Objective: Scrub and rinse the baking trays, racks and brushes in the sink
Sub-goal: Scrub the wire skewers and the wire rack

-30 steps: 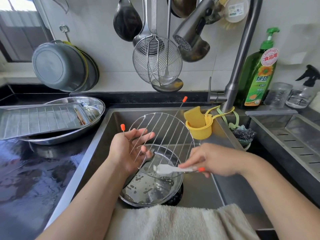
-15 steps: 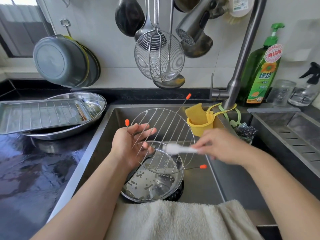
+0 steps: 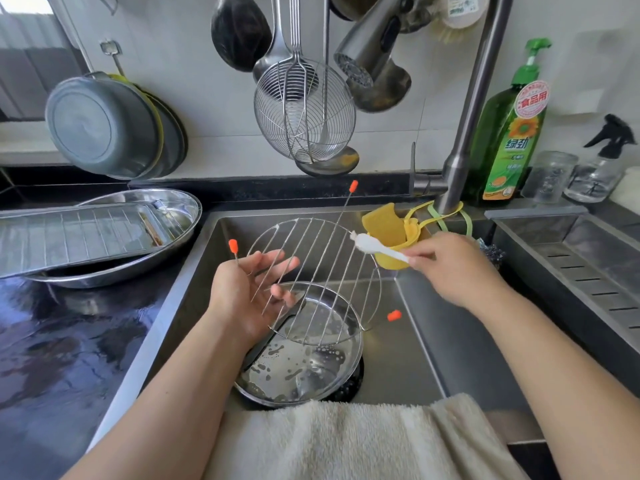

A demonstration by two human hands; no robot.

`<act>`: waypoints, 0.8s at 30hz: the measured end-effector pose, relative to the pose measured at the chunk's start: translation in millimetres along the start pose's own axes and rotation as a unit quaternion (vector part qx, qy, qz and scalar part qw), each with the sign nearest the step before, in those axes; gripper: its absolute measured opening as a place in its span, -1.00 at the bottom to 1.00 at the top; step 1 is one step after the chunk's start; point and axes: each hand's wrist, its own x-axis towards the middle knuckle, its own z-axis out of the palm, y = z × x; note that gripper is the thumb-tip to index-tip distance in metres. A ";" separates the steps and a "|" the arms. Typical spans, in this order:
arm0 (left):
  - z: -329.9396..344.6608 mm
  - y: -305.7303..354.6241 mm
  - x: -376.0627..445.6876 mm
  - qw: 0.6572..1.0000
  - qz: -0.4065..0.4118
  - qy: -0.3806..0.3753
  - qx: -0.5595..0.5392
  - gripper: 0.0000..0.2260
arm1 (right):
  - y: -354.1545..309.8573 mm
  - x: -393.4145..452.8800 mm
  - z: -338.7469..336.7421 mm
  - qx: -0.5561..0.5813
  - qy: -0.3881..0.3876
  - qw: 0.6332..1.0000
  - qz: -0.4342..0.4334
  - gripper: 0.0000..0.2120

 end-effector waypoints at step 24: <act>-0.2 0.0 1.4 0.999 0.017 0.016 -0.033 -0.74 | -4.4 -1.4 5.3 0.054 -0.063 0.997 0.010 -0.84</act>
